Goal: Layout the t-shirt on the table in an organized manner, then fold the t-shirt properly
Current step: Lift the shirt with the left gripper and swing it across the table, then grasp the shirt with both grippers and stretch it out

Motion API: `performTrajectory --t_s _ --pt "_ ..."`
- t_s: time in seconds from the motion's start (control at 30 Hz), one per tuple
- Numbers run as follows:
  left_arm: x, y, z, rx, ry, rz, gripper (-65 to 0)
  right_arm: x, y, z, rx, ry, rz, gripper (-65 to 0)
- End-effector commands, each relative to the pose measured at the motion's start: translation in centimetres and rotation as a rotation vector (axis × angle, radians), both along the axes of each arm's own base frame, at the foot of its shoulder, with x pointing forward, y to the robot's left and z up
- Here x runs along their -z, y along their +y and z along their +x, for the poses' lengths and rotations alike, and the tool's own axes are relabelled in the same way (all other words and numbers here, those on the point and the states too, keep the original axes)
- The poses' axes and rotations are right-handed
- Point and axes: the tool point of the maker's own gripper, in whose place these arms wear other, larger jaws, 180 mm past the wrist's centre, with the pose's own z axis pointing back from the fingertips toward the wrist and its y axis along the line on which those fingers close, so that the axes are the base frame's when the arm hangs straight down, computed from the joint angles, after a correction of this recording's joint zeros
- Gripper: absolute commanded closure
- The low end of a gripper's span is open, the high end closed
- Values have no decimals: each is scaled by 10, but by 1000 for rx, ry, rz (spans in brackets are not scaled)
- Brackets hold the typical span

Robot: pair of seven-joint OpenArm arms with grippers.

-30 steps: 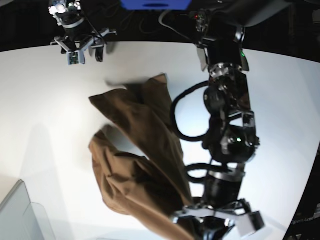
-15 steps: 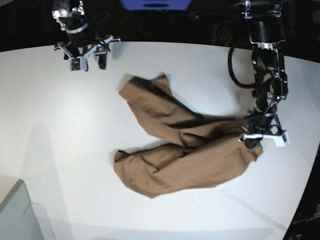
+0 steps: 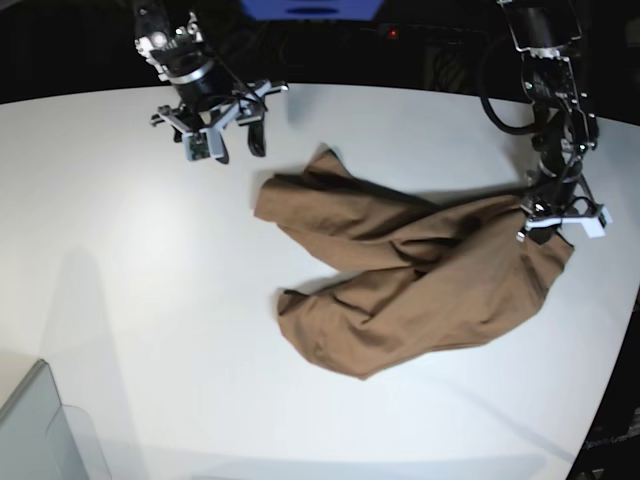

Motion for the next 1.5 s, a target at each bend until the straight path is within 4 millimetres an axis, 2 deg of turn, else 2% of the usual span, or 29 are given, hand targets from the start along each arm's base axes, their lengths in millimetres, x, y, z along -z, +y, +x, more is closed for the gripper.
performTrajectory --t_s 0.0,0.1,0.3,0.4,0.6,0.83,0.9,0.97,1.1,1.13,1.2,1.3,1.4,1.47 --pt "-13 9 3 -11 -38 25 -3 -14 5 12 -7 -62 17 -329" --pt "-6 15 -8 -27 -17 27 -3 -10 10 20 -20 -65 17 -329" --pt "3 16 -22 -30 14 30 -3 13 15 36 -45 -35 -5 -329" --pt "8 16 -29 -30 29 31 -3 18 22 42 -63 -34 -7 -329" --pt "11 16 -33 -29 40 31 -3 19 37 58 -107 -49 -7 -327" --pt "11 16 -33 -29 40 31 -3 34 57 60 -174 -22 -16 -323" --pt "11 16 -33 -29 40 31 -3 37 62 62 -193 -18 -22 -294" --pt "11 16 -33 -29 41 30 -3 38 63 64 -195 -18 -22 -227" --pt "13 15 -34 -29 47 28 -3 31 66 73 -175 -37 -3 -28" --pt "15 15 -37 -29 53 28 -3 28 65 75 -168 -43 -1 0" --pt "16 16 -41 -31 56 28 -3 22 64 78 -164 -60 4 0" --pt "15 16 -42 -31 55 28 -3 2 67 83 -166 -110 22 0" --pt "-4 16 -43 -19 13 57 -3 -28 70 82 -163 -180 53 0" --pt "-31 21 -44 -36 -50 88 -3 -53 61 81 -130 -233 76 0"
